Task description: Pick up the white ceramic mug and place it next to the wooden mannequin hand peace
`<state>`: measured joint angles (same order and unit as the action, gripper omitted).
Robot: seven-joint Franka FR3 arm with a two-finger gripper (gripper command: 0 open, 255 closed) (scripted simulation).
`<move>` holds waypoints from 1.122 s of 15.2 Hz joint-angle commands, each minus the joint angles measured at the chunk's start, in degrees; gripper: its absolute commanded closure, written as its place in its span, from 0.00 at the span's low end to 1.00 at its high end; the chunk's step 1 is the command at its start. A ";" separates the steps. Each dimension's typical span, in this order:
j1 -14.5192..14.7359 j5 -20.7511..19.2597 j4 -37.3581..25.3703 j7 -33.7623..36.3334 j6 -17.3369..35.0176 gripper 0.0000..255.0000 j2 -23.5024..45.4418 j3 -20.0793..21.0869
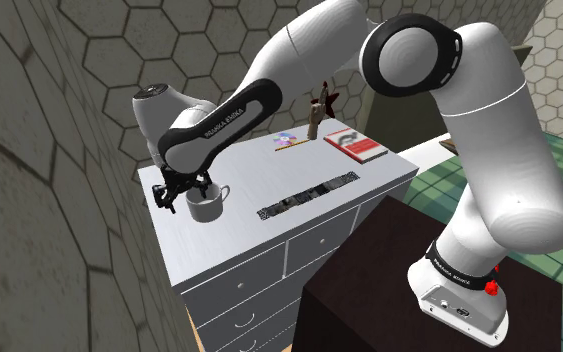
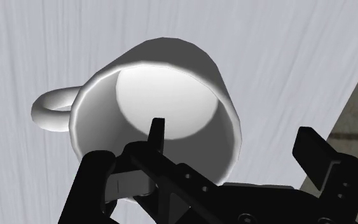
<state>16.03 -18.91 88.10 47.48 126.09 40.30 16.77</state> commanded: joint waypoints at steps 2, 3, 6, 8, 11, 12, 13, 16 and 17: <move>-0.01 -0.05 -0.12 -0.03 0.14 0.00 0.22 -0.05; -0.01 -0.05 -0.12 -0.03 0.14 0.00 0.22 -0.05; -0.01 -0.05 -0.12 -0.03 0.13 0.00 0.22 -0.05; -0.01 -0.05 -0.12 -0.03 0.13 1.00 0.22 -0.05; -0.01 -0.05 -0.12 -0.03 0.13 1.00 0.22 -0.05; -0.01 -0.05 -0.12 -0.03 0.13 1.00 0.22 -0.05; -0.01 -0.05 -0.12 -0.03 0.13 1.00 0.22 -0.05; -0.01 -0.05 -0.12 -0.03 0.14 1.00 0.22 -0.05; -0.08 0.10 -0.18 -0.15 -0.36 1.00 -0.23 0.06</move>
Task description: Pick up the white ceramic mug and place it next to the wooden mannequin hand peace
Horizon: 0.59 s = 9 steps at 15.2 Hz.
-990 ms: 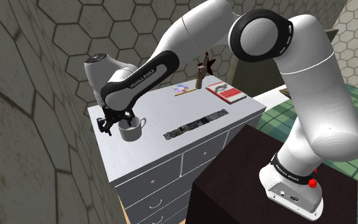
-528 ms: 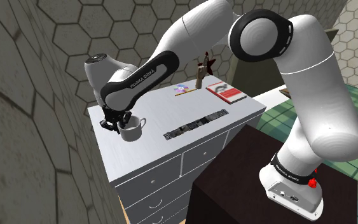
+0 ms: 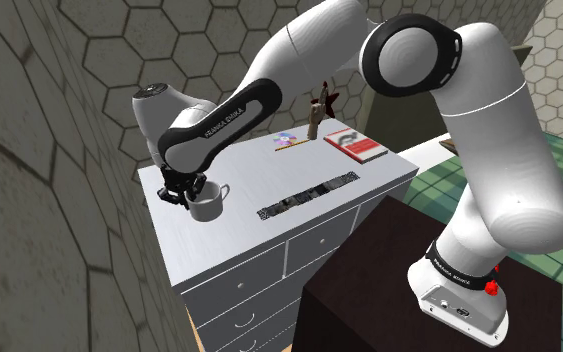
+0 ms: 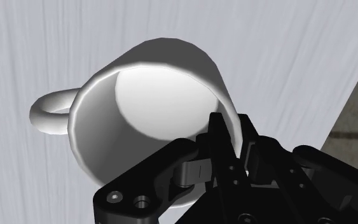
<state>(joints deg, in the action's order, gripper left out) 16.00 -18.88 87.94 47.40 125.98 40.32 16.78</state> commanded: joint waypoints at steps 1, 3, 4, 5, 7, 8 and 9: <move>-0.11 0.24 -0.09 -0.19 -0.75 1.00 -0.69 0.17; -0.23 0.54 -0.30 -0.43 -1.78 1.00 -1.54 0.40; -0.29 0.70 -0.42 -0.55 -2.30 1.00 -1.95 0.50; -0.34 0.85 -0.55 -0.67 -2.82 1.00 -2.36 0.61; -0.44 1.15 -0.86 -0.92 -3.89 1.00 -3.14 0.81; -0.49 1.30 -1.04 -1.04 -4.43 1.00 -3.52 0.91; -0.53 1.45 -1.23 -1.16 -4.98 1.00 -3.89 1.01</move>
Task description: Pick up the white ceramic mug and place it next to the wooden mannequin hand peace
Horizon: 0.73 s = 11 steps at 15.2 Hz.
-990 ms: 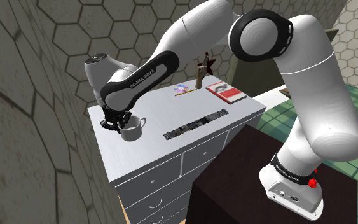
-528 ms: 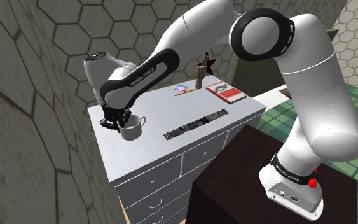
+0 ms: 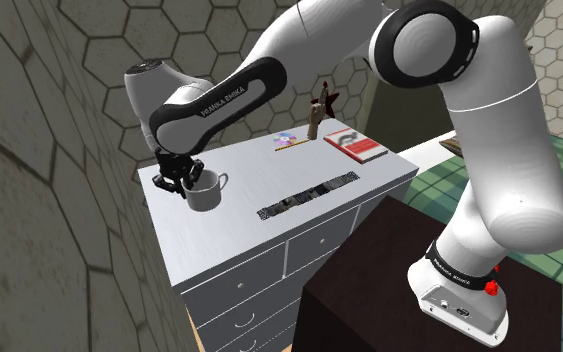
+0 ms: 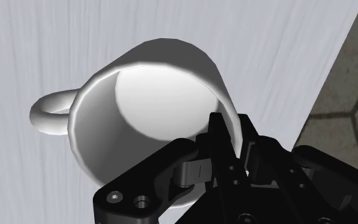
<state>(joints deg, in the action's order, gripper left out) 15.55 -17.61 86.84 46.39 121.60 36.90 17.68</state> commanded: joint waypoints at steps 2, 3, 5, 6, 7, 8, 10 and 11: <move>-0.16 0.46 -0.56 -0.40 -1.71 1.00 -1.19 0.29; -0.20 0.61 -0.80 -0.52 -2.28 1.00 -1.53 0.38; -0.26 0.89 -1.32 -0.76 -3.43 1.00 -2.19 0.55; -0.28 1.02 -1.60 -0.88 -4.01 1.00 -2.51 0.63; -0.30 1.16 -1.90 -1.00 -4.60 1.00 -2.81 0.71; -0.32 1.29 -2.22 -1.11 -5.19 1.00 -3.11 0.78; -0.35 1.54 -2.90 -1.35 -6.39 1.00 -3.67 0.93; -0.36 1.66 -3.26 -1.46 -7.01 1.00 -3.94 0.99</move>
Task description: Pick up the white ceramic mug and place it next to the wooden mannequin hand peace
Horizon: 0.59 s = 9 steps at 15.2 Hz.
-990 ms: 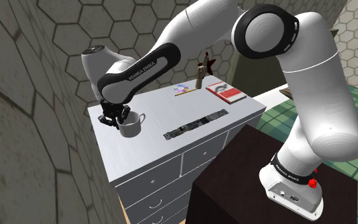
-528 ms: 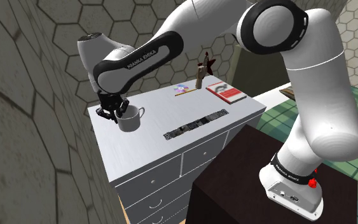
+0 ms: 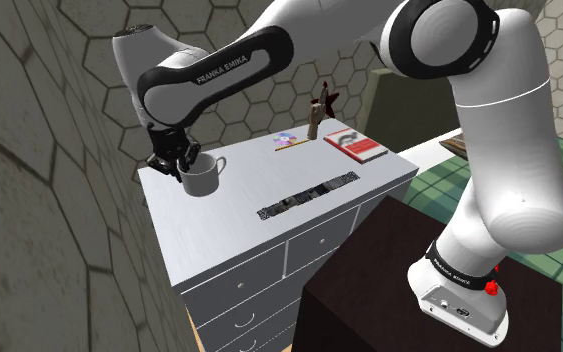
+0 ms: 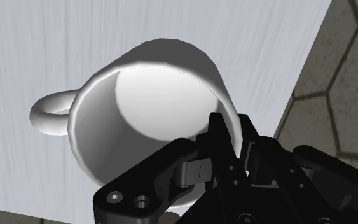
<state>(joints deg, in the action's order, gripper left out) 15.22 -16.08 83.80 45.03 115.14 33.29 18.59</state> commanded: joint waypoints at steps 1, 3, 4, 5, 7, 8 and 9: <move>-0.03 0.25 -0.60 -0.21 -1.16 1.00 -0.58 0.15; -0.03 0.48 -1.41 -0.44 -2.41 1.00 -1.06 0.27; -0.02 0.59 -1.84 -0.55 -3.05 1.00 -1.28 0.33; -0.01 0.69 -2.29 -0.66 -3.69 1.00 -1.49 0.38; 0.02 0.89 -3.24 -0.88 -5.00 1.00 -1.88 0.48; 0.04 0.98 -3.75 -0.98 -5.66 1.00 -2.05 0.53; 0.06 1.07 -4.27 -1.09 -6.33 1.00 -2.22 0.57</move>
<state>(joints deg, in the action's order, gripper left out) 15.33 -15.14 79.67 44.03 109.31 31.45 19.10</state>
